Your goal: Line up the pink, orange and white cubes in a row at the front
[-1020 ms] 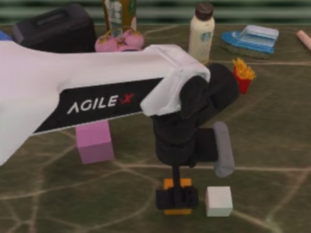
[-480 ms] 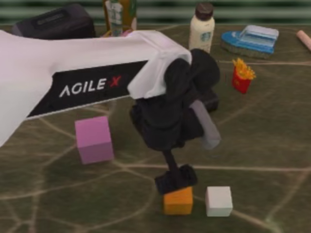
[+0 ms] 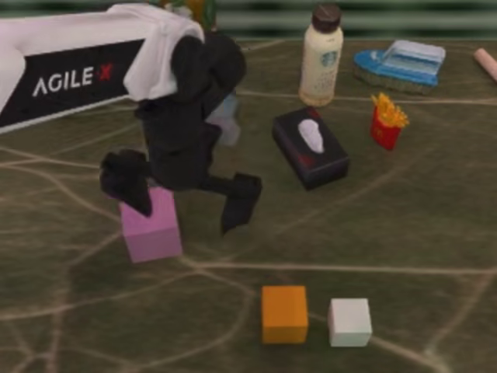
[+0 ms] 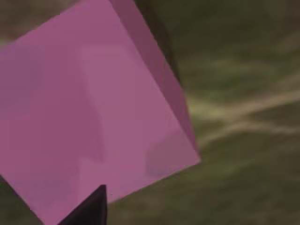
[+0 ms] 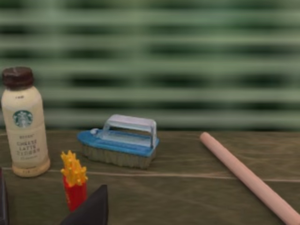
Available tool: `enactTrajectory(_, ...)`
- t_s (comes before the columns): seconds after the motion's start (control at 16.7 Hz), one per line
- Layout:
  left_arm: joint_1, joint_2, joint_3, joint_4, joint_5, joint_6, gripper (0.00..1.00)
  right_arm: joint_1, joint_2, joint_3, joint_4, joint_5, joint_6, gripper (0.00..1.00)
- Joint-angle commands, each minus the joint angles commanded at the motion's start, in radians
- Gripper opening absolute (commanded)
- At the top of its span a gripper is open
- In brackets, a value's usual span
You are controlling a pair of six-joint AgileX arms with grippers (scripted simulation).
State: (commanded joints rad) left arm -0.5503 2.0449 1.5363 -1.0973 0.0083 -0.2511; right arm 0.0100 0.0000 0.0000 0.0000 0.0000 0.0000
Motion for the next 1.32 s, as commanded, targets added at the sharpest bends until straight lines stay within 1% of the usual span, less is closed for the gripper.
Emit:
enactTrajectory(0.18, 0.092, -0.002, 0.002, 0.001, -0.002, -0.211, 1.0, 0.0, 0.0, 0.0, 0.0, 0.0, 0.0, 1.0)
enactTrajectory(0.3, 0.138, -0.01, 0.003, 0.007, -0.005, -0.298, 1.0, 0.0, 0.0, 0.0, 0.0, 0.0, 0.0, 1.0)
enactTrajectory(0.42, 0.164, -0.017, 0.004, 0.012, -0.006, -0.344, 1.0, 0.0, 0.0, 0.0, 0.0, 0.0, 0.0, 1.0)
enactTrajectory(0.84, 0.165, -0.01, -0.005, 0.028, -0.006, -0.349, 1.0, 0.0, 0.0, 0.0, 0.0, 0.0, 0.0, 1.0)
enactTrajectory(1.32, 0.169, 0.099, -0.151, 0.286, -0.006, -0.347, 1.0, 0.0, 0.0, 0.0, 0.0, 0.0, 0.0, 1.0)
